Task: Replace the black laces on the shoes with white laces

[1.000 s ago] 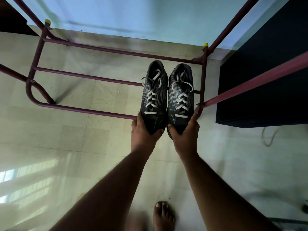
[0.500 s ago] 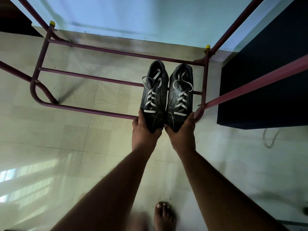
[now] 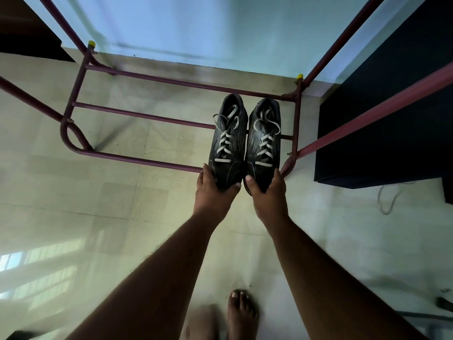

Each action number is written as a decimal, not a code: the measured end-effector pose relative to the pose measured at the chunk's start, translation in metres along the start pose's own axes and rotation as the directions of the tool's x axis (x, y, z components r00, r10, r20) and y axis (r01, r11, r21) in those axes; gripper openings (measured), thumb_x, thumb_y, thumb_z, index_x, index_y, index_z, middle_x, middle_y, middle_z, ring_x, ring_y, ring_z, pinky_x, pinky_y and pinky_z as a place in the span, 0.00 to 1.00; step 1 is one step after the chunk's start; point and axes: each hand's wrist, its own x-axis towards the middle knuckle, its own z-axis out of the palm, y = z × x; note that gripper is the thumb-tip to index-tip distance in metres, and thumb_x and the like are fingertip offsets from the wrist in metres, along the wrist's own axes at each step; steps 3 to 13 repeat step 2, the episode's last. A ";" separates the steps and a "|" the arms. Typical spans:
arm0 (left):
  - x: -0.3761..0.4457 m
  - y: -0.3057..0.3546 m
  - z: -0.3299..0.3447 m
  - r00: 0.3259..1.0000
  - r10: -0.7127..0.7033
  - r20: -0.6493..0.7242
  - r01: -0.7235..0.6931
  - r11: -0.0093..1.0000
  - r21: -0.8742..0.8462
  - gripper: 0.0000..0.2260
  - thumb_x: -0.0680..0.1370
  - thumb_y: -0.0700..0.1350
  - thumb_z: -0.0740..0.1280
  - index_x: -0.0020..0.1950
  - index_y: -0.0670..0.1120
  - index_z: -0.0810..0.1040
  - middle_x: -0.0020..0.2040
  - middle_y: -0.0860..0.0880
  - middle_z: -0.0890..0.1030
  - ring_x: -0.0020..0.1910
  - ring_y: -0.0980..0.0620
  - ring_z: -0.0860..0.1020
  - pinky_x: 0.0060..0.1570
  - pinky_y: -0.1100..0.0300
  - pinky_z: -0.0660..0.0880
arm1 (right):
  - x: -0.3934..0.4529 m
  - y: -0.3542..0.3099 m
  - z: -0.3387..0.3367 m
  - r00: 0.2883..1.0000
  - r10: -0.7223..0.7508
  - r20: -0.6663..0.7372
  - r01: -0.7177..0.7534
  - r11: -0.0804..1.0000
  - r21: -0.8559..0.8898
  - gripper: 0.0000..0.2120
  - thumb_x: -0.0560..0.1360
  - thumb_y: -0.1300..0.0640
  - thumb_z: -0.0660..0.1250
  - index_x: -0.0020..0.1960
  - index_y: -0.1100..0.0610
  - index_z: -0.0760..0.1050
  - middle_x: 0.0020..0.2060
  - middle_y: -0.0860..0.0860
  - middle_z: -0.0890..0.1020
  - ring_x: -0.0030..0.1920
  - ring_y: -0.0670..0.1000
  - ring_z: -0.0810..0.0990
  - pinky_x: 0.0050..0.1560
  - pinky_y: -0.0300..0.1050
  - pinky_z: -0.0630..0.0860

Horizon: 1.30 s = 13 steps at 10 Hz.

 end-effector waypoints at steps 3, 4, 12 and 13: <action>-0.065 0.031 -0.033 0.999 0.042 0.019 -0.040 0.991 -0.130 0.33 0.78 0.58 0.71 0.79 0.53 0.63 0.76 0.49 0.67 0.75 0.49 0.67 0.63 0.58 0.67 | -0.056 -0.027 -0.029 0.999 0.038 0.020 -0.041 0.979 0.199 0.39 0.78 0.38 0.66 0.81 0.54 0.56 0.78 0.53 0.64 0.77 0.53 0.64 0.73 0.45 0.65; -0.065 0.031 -0.033 0.999 0.042 0.019 -0.040 0.991 -0.130 0.33 0.78 0.58 0.71 0.79 0.53 0.63 0.76 0.49 0.67 0.75 0.49 0.67 0.63 0.58 0.67 | -0.056 -0.027 -0.029 0.999 0.038 0.020 -0.041 0.979 0.199 0.39 0.78 0.38 0.66 0.81 0.54 0.56 0.78 0.53 0.64 0.77 0.53 0.64 0.73 0.45 0.65; -0.065 0.031 -0.033 0.999 0.042 0.019 -0.040 0.991 -0.130 0.33 0.78 0.58 0.71 0.79 0.53 0.63 0.76 0.49 0.67 0.75 0.49 0.67 0.63 0.58 0.67 | -0.056 -0.027 -0.029 0.999 0.038 0.020 -0.041 0.979 0.199 0.39 0.78 0.38 0.66 0.81 0.54 0.56 0.78 0.53 0.64 0.77 0.53 0.64 0.73 0.45 0.65; -0.065 0.031 -0.033 0.999 0.042 0.019 -0.040 0.991 -0.130 0.33 0.78 0.58 0.71 0.79 0.53 0.63 0.76 0.49 0.67 0.75 0.49 0.67 0.63 0.58 0.67 | -0.056 -0.027 -0.029 0.999 0.038 0.020 -0.041 0.979 0.199 0.39 0.78 0.38 0.66 0.81 0.54 0.56 0.78 0.53 0.64 0.77 0.53 0.64 0.73 0.45 0.65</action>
